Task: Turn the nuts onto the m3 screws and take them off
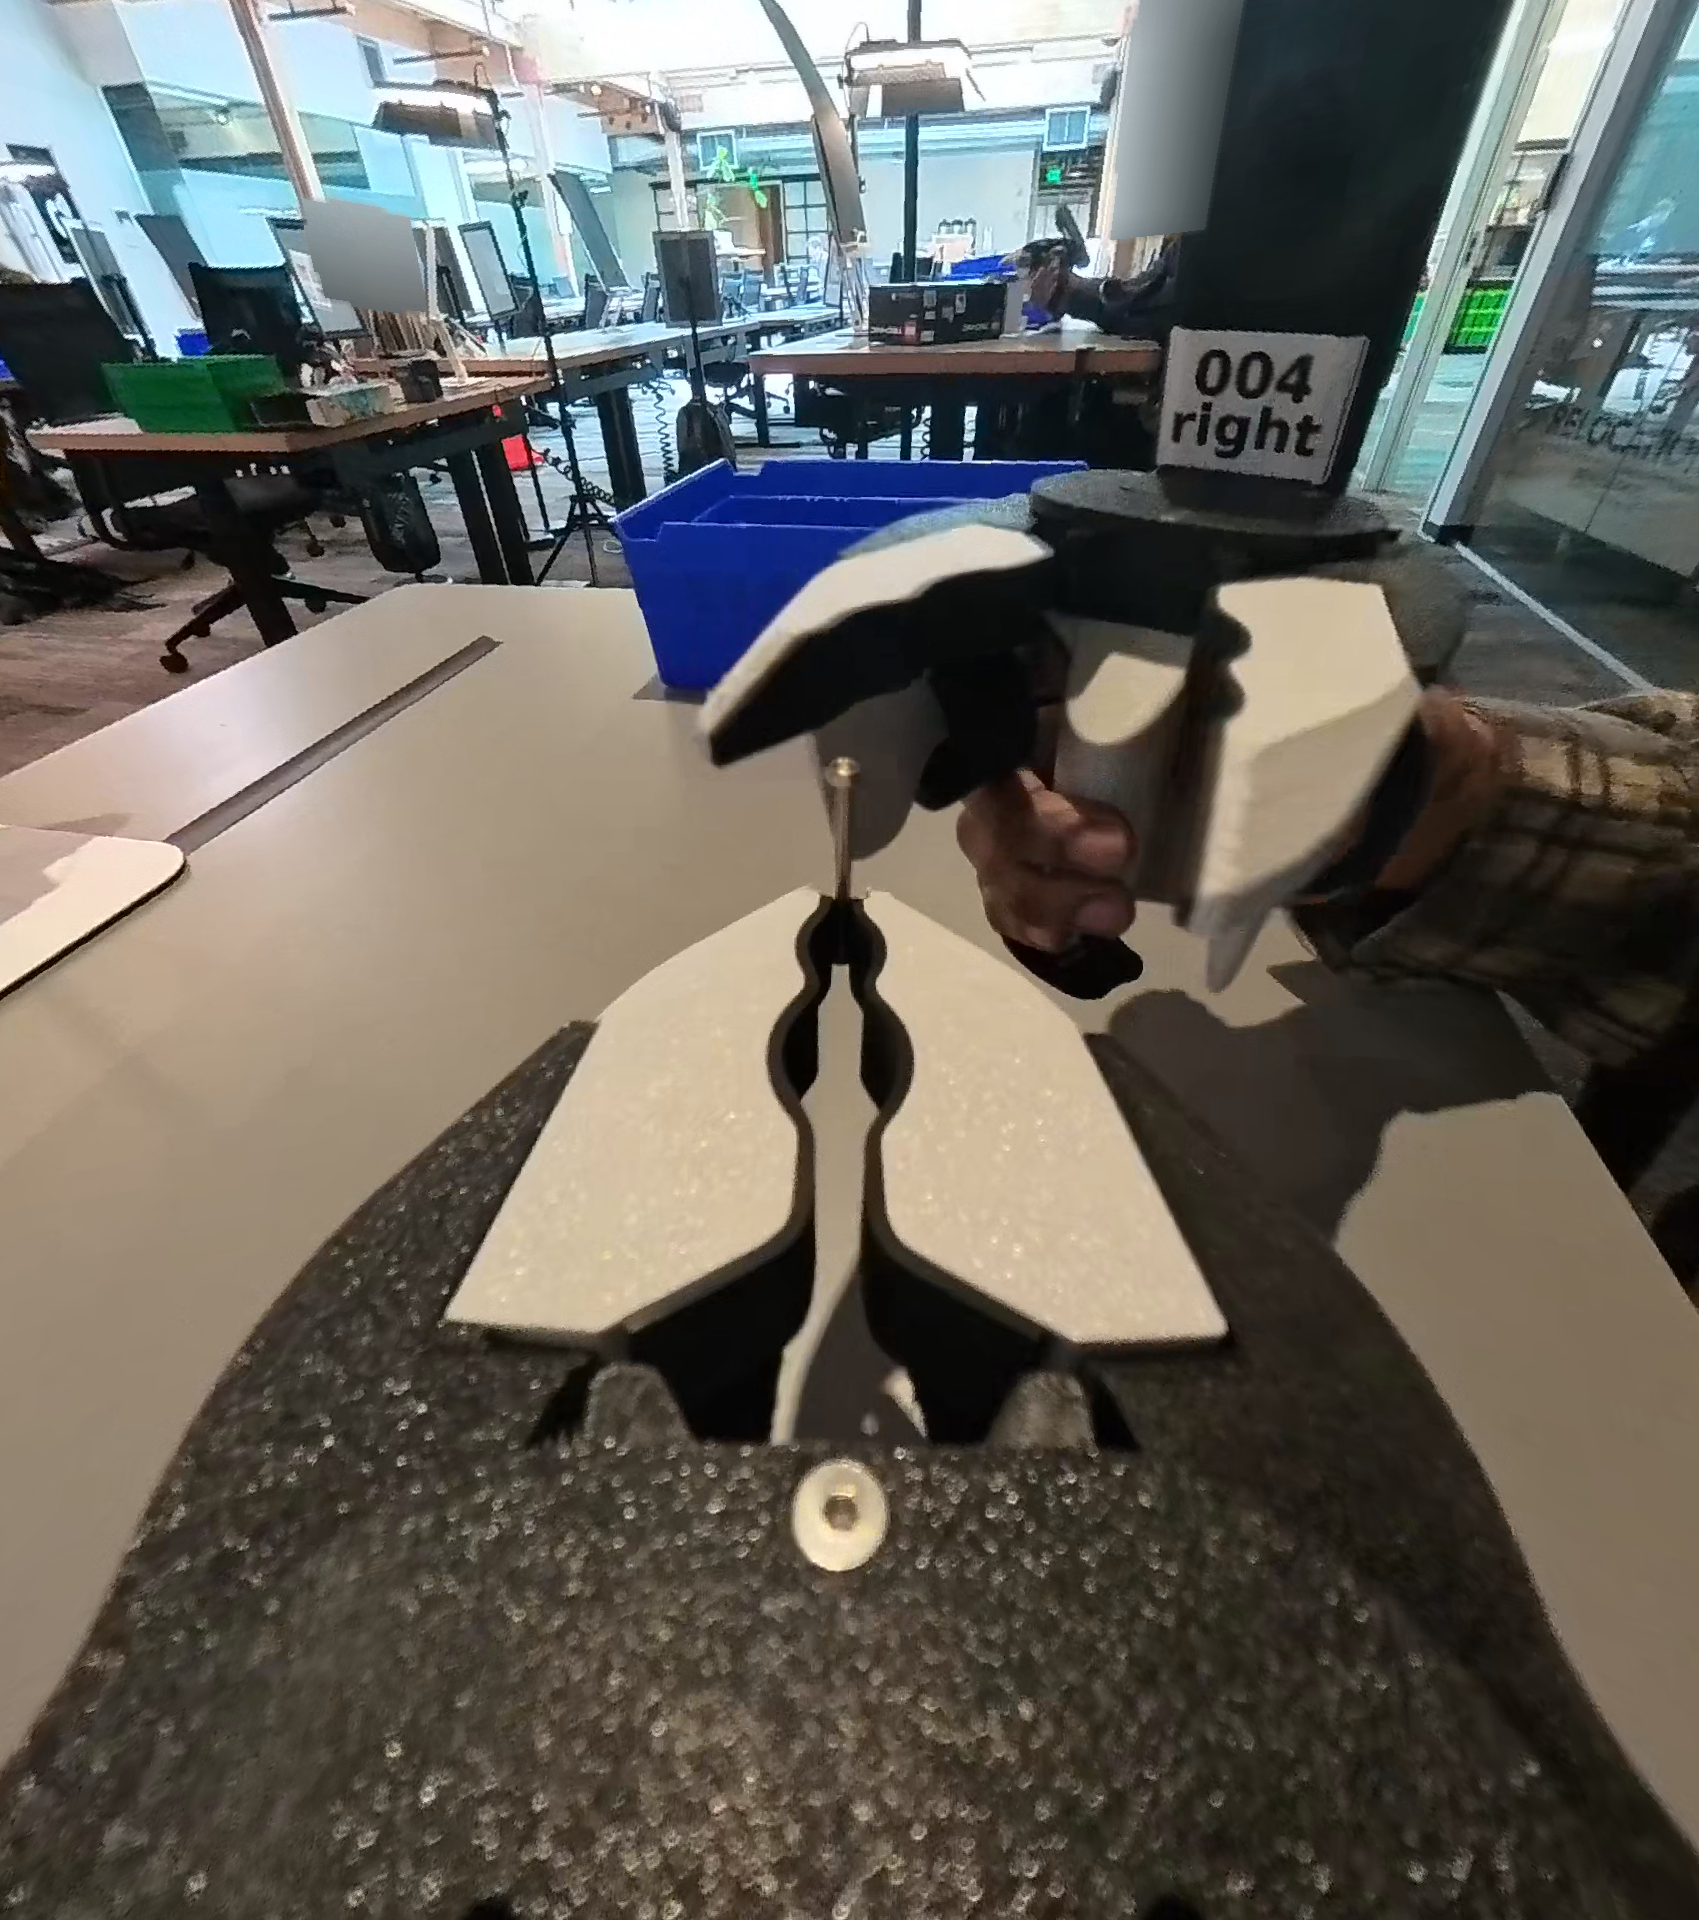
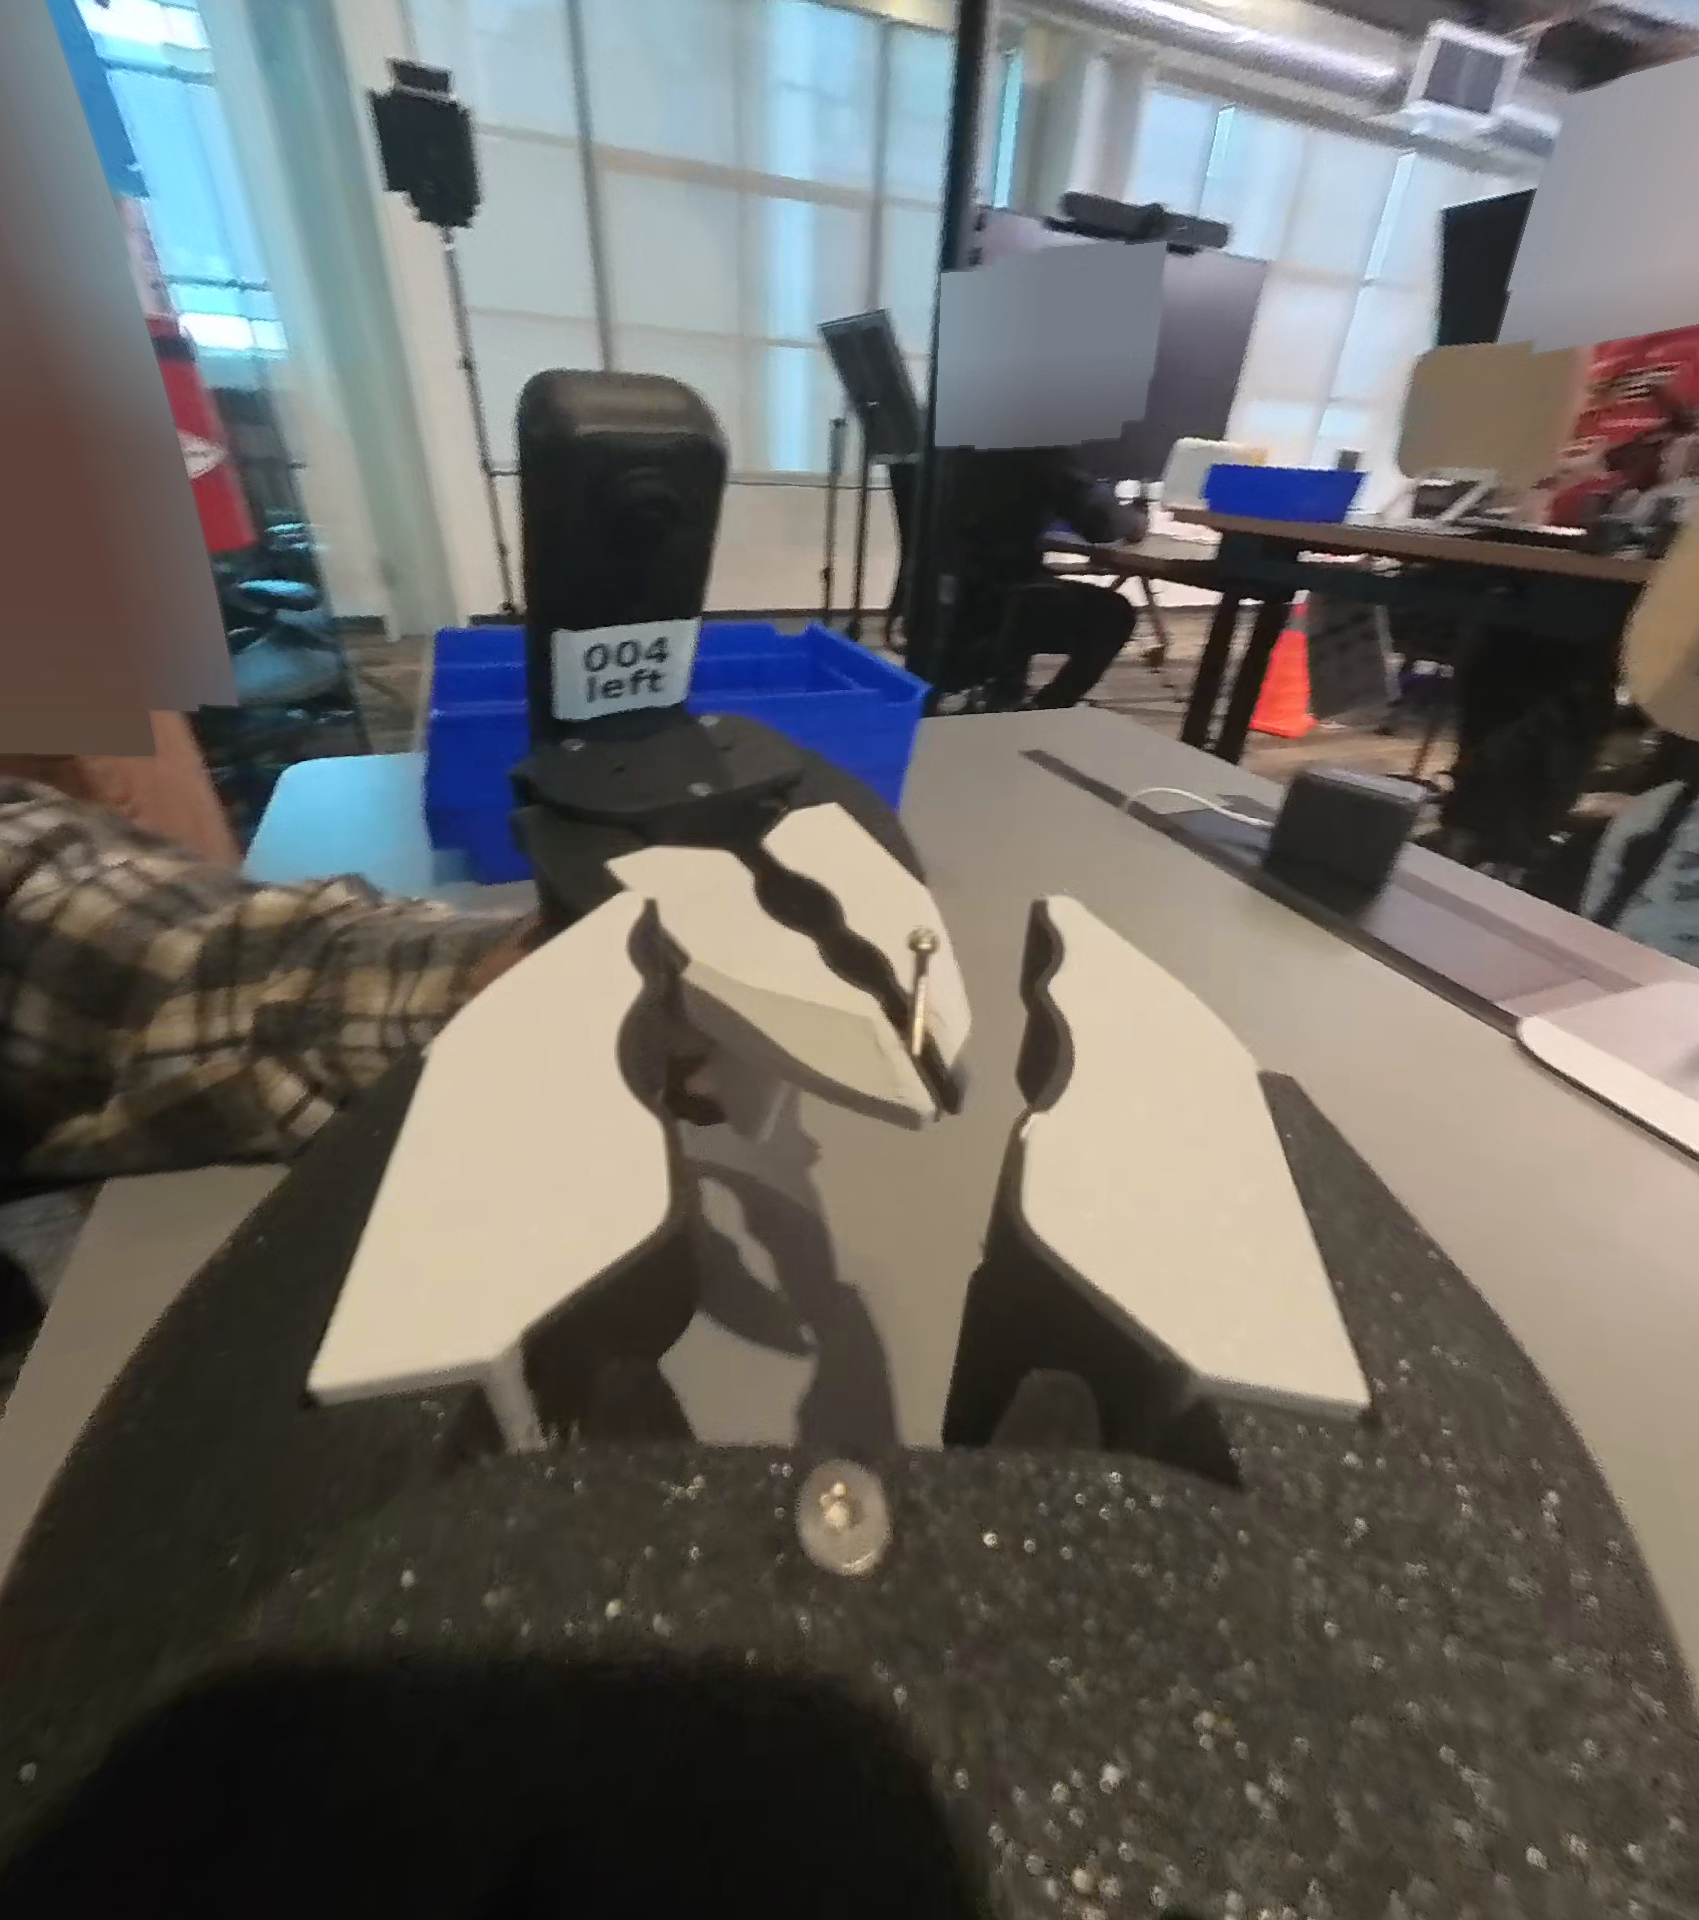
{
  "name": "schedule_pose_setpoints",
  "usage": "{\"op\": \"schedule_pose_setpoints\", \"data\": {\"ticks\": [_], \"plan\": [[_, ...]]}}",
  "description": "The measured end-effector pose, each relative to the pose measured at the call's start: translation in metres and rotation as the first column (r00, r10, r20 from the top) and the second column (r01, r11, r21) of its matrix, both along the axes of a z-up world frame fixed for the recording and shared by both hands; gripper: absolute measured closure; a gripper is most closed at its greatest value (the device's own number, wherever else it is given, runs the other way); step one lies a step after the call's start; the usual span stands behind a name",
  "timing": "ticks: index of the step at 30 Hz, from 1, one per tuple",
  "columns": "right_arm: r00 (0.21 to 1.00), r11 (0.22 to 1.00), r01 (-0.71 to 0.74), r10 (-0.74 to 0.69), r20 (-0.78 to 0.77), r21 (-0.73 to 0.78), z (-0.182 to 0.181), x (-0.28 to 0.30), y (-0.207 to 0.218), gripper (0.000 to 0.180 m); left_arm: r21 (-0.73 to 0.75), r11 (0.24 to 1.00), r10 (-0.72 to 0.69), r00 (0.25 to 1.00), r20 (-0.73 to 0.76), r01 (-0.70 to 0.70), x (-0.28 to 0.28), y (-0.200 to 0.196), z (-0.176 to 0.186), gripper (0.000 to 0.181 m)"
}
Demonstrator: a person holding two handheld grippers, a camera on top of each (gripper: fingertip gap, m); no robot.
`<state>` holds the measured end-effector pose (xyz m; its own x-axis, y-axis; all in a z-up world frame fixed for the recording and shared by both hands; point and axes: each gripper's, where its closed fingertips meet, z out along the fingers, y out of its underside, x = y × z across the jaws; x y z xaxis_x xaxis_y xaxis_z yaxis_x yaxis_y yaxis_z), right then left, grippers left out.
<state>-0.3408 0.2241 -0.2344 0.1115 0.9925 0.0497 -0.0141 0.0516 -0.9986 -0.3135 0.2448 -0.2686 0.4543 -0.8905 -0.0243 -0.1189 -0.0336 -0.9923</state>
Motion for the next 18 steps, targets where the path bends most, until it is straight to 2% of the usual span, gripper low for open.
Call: {"op": "schedule_pose_setpoints", "data": {"ticks": [3,6,9,11,15,18], "plan": [[0.997,0.997,-0.076,0.075,0.016,0.022,-0.004,-0.005,-0.016,0.113,-0.006,1.000,-0.007,1.000,-0.001,0.007,0.001,-0.001,-0.001,0.179],[0.998,0.998,-0.038,0.035,0.060,0.051,-0.012,-0.005,-0.015,0.110,-0.025,1.000,0.006,1.000,0.013,-0.006,-0.001,0.002,-0.001,0.179],[0.999,0.998,-0.005,0.002,0.046,0.060,-0.011,0.003,-0.014,0.119,-0.037,0.999,0.029,0.999,0.033,-0.028,-0.009,0.007,0.002,0.179],[0.999,0.998,0.040,-0.042,0.034,0.054,-0.008,0.006,-0.005,0.113,-0.038,0.999,0.026,0.999,0.037,-0.025,-0.010,0.007,0.002,0.179],[0.999,0.998,0.034,-0.036,0.038,0.061,-0.004,-0.001,-0.002,0.105,-0.038,0.999,-0.003,1.000,0.018,0.004,-0.004,0.003,-0.001,0.179],[0.996,0.995,-0.005,-0.004,0.093,0.103,-0.010,-0.007,-0.009,0.110,-0.068,0.998,-0.017,1.000,0.012,0.018,-0.002,0.002,-0.004,0.179]]}}
